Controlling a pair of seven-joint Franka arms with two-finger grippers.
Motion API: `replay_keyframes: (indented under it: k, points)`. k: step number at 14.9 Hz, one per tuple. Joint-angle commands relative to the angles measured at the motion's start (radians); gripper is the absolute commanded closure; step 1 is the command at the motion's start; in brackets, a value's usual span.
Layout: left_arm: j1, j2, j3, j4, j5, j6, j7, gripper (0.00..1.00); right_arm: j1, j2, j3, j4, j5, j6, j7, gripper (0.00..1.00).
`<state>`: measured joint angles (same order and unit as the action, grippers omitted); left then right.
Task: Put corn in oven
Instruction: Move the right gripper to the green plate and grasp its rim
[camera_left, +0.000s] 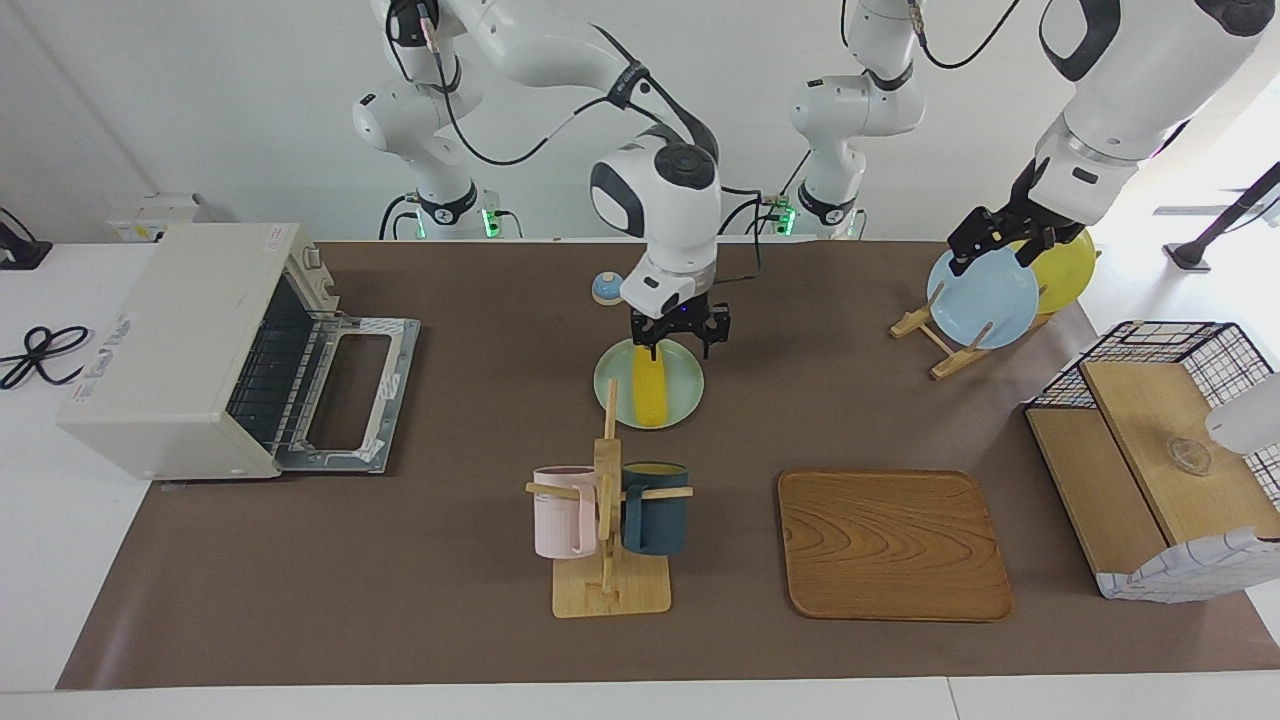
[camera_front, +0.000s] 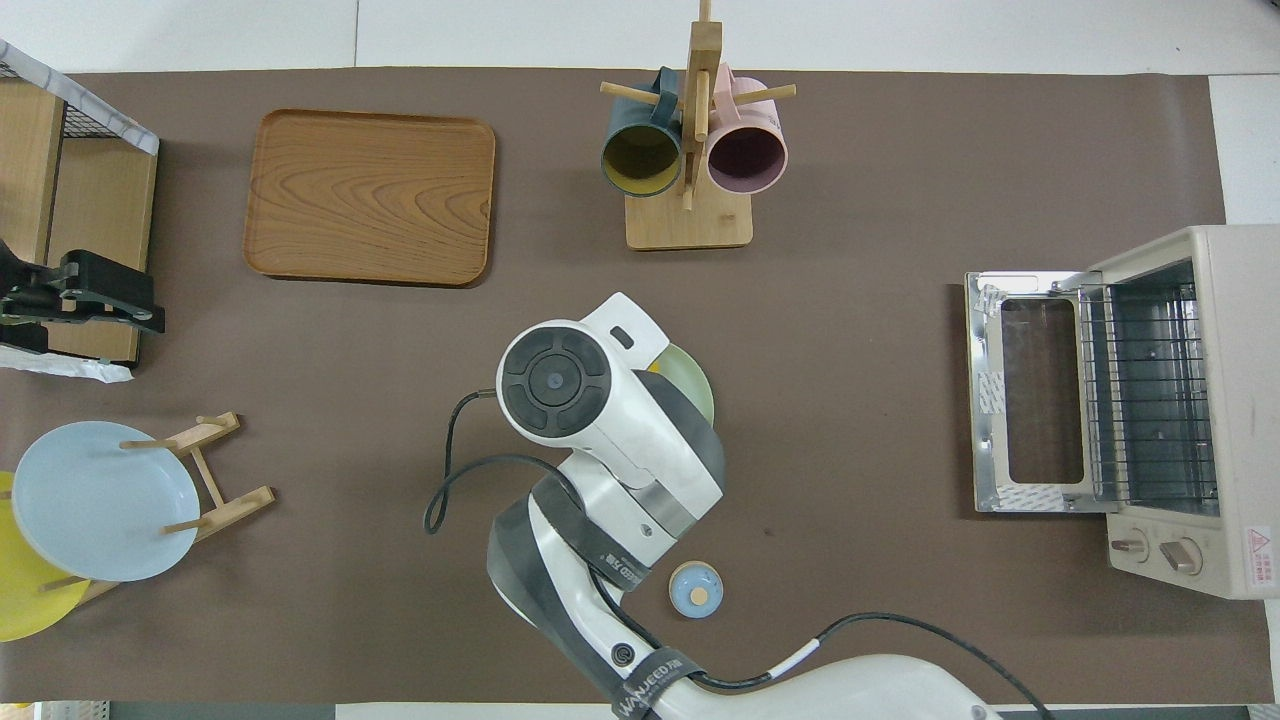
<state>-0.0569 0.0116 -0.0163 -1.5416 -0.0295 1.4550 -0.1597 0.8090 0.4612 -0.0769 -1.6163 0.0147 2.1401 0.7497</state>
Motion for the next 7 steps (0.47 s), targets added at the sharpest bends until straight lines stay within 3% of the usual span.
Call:
replay_keyframes:
  k: [1,4,7]
  points:
    - [0.015,-0.005,-0.007,-0.006,-0.016,0.019,0.015,0.0,0.01,0.043,-0.004,0.023,-0.021,0.029,0.005,0.39]
    - [0.014,-0.002,-0.005,0.001,-0.015,0.022,0.014,0.0,0.036,0.043,-0.003,-0.037,-0.019,0.107,0.008,0.6]
    - [0.015,-0.004,-0.005,0.006,-0.015,0.021,0.014,0.0,0.047,0.033,-0.003,-0.092,-0.018,0.165,0.011,0.6]
